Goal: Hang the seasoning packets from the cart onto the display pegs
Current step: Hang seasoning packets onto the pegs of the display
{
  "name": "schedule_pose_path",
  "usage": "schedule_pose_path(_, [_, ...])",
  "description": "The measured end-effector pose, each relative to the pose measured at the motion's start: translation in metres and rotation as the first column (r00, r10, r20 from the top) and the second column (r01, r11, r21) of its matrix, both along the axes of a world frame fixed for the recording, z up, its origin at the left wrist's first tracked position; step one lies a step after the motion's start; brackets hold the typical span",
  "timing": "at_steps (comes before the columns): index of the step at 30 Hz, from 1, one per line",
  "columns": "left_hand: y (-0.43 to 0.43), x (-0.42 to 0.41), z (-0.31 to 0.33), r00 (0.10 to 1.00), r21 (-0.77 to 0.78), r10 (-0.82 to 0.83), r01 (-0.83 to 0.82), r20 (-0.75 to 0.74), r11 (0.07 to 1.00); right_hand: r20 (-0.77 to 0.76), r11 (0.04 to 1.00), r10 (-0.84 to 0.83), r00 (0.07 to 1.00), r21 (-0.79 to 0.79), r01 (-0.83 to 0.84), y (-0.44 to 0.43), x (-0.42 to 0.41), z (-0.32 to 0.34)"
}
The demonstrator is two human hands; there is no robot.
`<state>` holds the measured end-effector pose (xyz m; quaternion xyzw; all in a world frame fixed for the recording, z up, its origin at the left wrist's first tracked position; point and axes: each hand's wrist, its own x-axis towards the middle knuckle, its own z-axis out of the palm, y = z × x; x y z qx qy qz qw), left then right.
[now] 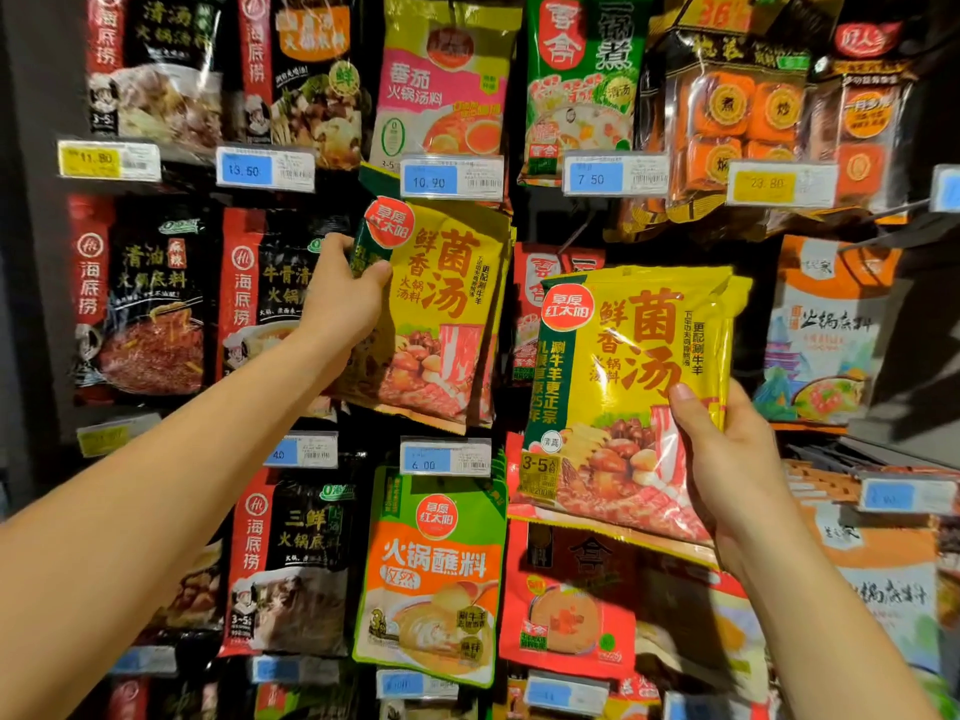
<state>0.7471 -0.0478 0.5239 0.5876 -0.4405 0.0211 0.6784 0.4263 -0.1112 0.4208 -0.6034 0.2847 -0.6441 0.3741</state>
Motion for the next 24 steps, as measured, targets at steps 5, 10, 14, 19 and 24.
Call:
schedule_pose_path(5, [0.005,0.000,0.006,0.975,-0.042,0.011,-0.002,0.224,0.999,-0.008,1.000,-0.004,1.000,-0.003,0.003,-0.003,0.001,-0.001])
schedule_pose_path(10, [0.002,0.010,0.012,0.944,-0.038,0.039,-0.028,0.328,0.999,-0.009,1.000,0.004,1.000,-0.003,-0.004,-0.006,0.001,-0.003])
schedule_pose_path(14, [0.001,0.003,0.008,0.936,0.005,0.077,-0.083,0.344,0.997,-0.010,1.000,0.003,1.000,-0.005,-0.003,-0.008,0.003,-0.005])
schedule_pose_path(19, [-0.006,0.006,0.013,0.976,0.034,-0.057,0.051,0.210,0.998,-0.026,1.000,0.003,1.000,-0.006,-0.003,-0.007,0.003,-0.006])
schedule_pose_path(24, [-0.010,0.004,0.014,0.991,0.067,-0.079,0.072,0.111,0.995,-0.008,1.000,0.009,1.000,0.003,-0.009,-0.004,0.000,-0.005])
